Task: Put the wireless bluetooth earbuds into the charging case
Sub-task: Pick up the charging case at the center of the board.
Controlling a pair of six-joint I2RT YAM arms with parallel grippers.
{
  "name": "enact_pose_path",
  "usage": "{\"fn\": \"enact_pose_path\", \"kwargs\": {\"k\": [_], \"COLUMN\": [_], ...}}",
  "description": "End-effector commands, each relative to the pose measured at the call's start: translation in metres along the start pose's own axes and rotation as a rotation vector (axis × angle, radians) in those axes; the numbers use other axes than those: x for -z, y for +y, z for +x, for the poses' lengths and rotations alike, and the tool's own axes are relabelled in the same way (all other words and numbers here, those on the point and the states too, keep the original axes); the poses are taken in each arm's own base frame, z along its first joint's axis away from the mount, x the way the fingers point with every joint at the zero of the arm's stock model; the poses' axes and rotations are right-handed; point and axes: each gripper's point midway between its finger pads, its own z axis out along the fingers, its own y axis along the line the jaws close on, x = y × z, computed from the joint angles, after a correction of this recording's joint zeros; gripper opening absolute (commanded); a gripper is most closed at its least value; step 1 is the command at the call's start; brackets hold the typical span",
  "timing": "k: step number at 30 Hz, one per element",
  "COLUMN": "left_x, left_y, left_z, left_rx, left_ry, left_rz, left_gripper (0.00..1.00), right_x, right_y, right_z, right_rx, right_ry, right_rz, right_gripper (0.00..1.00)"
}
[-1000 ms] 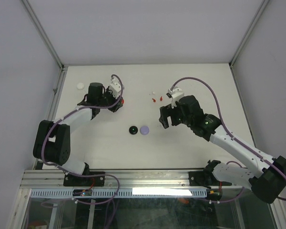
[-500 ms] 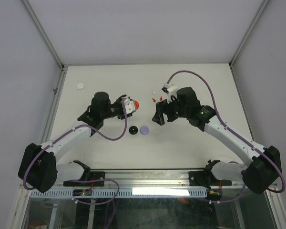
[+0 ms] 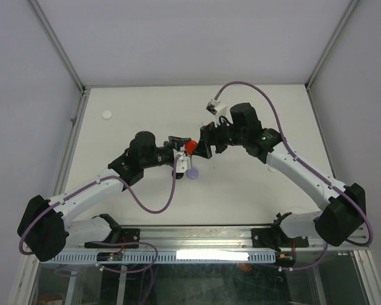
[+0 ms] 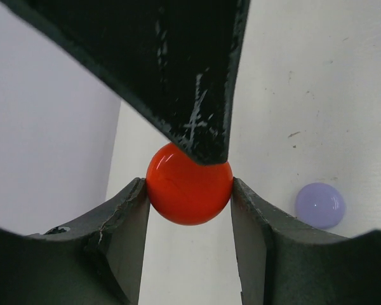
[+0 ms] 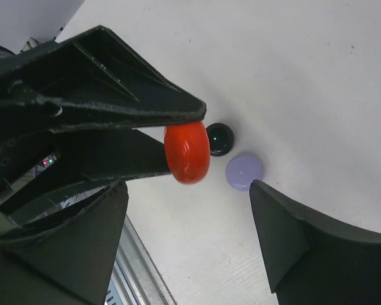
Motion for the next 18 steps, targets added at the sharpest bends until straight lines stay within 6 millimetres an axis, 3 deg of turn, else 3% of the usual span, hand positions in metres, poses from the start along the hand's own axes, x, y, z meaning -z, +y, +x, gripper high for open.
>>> {"fn": "enact_pose_path", "kwargs": {"k": [1, 9, 18], "left_x": [0.003, 0.004, 0.002], "left_y": [0.015, 0.012, 0.004], "left_z": [-0.026, -0.04, -0.043], "left_rx": [-0.148, -0.218, -0.24], "left_ry": [-0.049, -0.072, -0.076], "left_rz": [-0.051, -0.049, -0.024], "left_gripper": [0.46, 0.47, 0.48], "right_x": [0.0, -0.006, -0.004], "right_y": [0.019, 0.024, 0.033], "right_z": [-0.027, -0.027, -0.03], "right_rx": [0.025, 0.009, -0.003], "right_ry": [-0.048, -0.025, -0.024], "right_rz": [-0.101, -0.181, -0.281], "right_gripper": [0.79, 0.66, 0.55]}}
